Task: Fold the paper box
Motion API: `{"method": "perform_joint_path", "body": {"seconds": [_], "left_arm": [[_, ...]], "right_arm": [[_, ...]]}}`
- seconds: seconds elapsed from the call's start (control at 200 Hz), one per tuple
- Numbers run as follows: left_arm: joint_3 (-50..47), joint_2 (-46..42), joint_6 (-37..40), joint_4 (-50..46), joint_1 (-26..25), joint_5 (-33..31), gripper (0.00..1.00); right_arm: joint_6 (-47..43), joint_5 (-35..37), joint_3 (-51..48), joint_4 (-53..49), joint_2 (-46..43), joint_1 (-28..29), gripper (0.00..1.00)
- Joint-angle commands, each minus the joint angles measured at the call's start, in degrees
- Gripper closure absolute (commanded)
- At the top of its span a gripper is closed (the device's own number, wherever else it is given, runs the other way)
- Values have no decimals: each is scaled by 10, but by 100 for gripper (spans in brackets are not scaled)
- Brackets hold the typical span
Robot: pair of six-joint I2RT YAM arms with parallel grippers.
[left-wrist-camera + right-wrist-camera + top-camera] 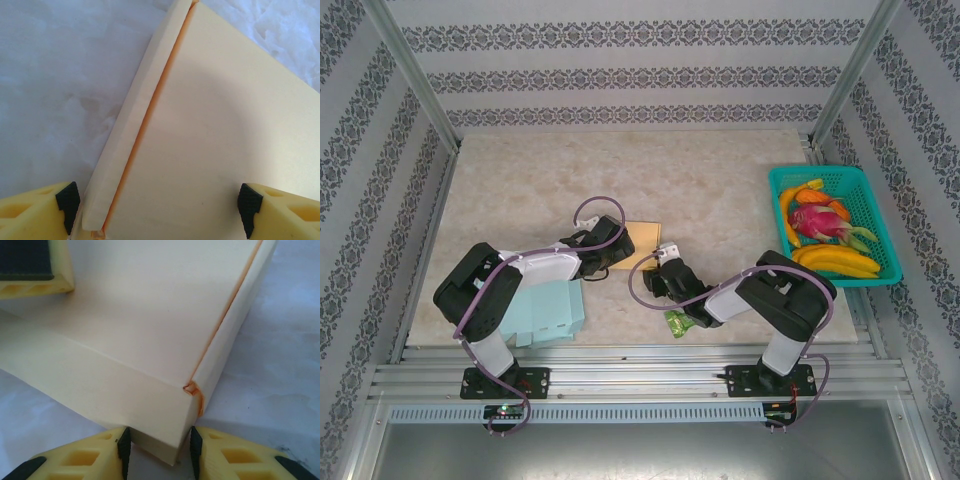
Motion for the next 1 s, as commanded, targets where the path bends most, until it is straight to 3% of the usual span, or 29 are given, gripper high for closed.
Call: {"method": "perform_joint_path", "body": {"seconds": [0.0,0.644,0.994], "left_arm": [[-26,39,27,-102,-8,28,16],[-26,42,23,-93,-23,41,16],[-1,41,27,-105,-40,57,17]], "right_arm": [[-18,19,18,6,18,-10,60],[29,63,69,-23,40,-28,49],[52,-11,87,-28,64,-65,48]]}}
